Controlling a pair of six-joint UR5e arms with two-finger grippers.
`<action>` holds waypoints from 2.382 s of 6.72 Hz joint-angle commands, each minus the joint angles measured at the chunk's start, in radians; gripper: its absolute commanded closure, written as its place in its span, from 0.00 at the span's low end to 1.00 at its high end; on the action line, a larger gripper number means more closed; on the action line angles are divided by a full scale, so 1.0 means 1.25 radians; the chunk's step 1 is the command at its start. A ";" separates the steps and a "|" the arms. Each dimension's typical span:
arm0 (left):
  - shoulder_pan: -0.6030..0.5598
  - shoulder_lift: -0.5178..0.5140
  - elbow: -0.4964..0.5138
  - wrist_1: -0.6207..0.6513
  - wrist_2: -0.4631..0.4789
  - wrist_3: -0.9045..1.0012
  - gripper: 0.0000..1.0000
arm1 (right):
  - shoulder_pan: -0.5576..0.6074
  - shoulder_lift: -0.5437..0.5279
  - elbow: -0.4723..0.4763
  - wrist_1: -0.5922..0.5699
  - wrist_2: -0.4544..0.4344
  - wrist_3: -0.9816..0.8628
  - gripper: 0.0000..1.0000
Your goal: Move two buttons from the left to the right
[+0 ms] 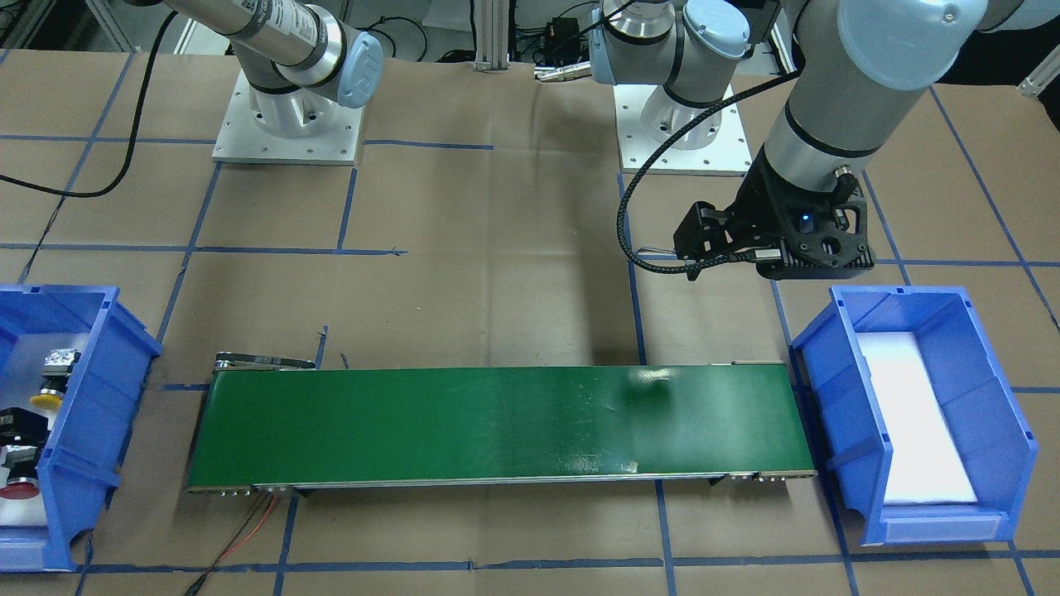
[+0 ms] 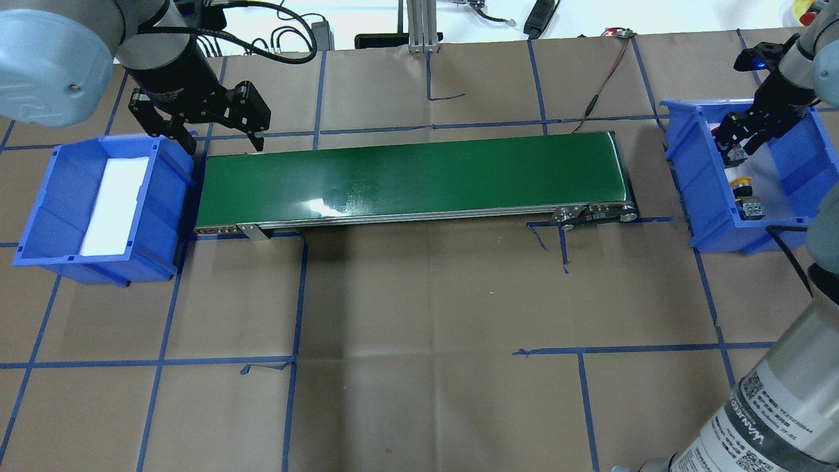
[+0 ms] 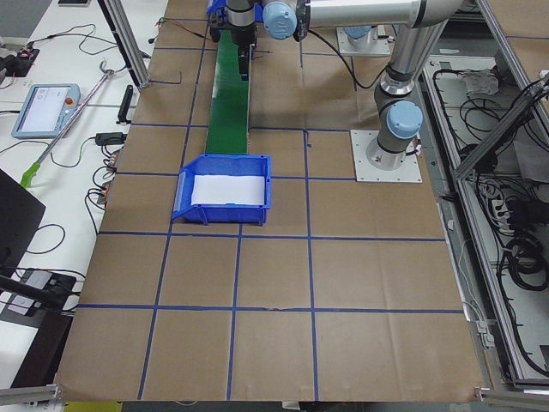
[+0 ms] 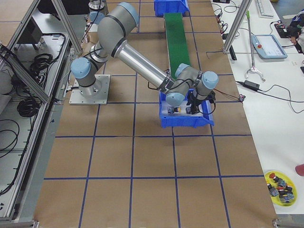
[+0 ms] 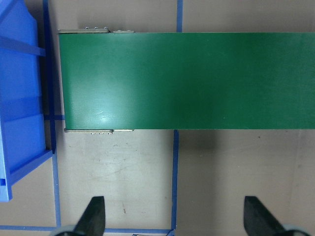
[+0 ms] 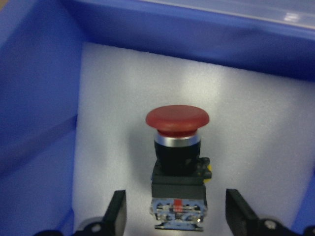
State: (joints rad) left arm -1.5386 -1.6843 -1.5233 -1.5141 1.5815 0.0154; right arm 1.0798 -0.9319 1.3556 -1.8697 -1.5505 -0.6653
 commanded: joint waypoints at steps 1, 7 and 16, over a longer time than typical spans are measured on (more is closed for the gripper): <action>0.000 0.000 0.000 0.001 0.000 0.000 0.00 | 0.000 -0.001 -0.005 0.000 0.002 0.001 0.11; 0.000 0.000 0.000 0.001 0.000 0.000 0.00 | 0.097 -0.274 -0.025 0.187 0.003 0.288 0.00; 0.000 0.000 0.000 0.001 0.001 0.001 0.00 | 0.454 -0.549 0.203 0.184 -0.004 0.693 0.00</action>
State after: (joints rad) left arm -1.5386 -1.6843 -1.5231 -1.5125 1.5831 0.0164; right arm 1.6550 -1.6050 1.5881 -1.6281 -1.5557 0.2037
